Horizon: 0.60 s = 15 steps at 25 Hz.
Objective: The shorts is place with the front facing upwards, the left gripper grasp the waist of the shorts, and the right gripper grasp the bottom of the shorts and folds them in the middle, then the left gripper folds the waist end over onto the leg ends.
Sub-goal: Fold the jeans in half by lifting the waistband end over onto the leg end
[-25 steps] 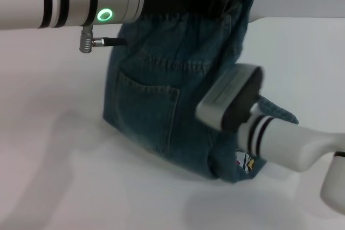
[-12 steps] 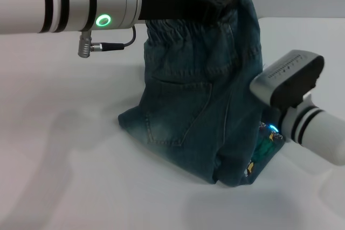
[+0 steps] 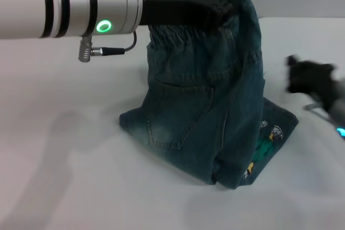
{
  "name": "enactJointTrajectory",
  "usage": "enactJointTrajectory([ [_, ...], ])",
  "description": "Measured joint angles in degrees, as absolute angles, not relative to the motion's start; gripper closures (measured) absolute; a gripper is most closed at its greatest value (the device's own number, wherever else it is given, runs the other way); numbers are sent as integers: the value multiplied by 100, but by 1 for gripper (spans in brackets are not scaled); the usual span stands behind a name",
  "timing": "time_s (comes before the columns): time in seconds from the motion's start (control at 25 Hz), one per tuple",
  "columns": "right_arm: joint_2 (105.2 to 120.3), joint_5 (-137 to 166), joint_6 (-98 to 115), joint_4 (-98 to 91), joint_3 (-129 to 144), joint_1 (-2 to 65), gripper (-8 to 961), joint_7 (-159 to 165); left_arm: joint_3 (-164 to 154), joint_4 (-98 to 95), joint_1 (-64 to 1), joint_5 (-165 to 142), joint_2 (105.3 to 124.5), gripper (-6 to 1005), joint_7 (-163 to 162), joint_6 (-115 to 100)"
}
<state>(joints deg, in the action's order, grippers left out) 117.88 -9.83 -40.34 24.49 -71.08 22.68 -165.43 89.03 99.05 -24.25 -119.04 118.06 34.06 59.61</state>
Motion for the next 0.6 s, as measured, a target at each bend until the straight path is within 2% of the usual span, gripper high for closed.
enactJointTrajectory([
  [0.08,11776,-728,-4449,2517,-7509,1977,953,-16542,8896,9858,-2416,-11888,11810,943,3425,5955],
  [0.16,11835,-302,-4910,2549,-8081,1682,953,-16542,8889,9762,-2406,-11879,11811,943,3434,5950],
  [0.6,11875,42,-5040,2428,-8470,1411,953,-16542,8838,9597,-2309,-11889,11799,943,3437,5945],
])
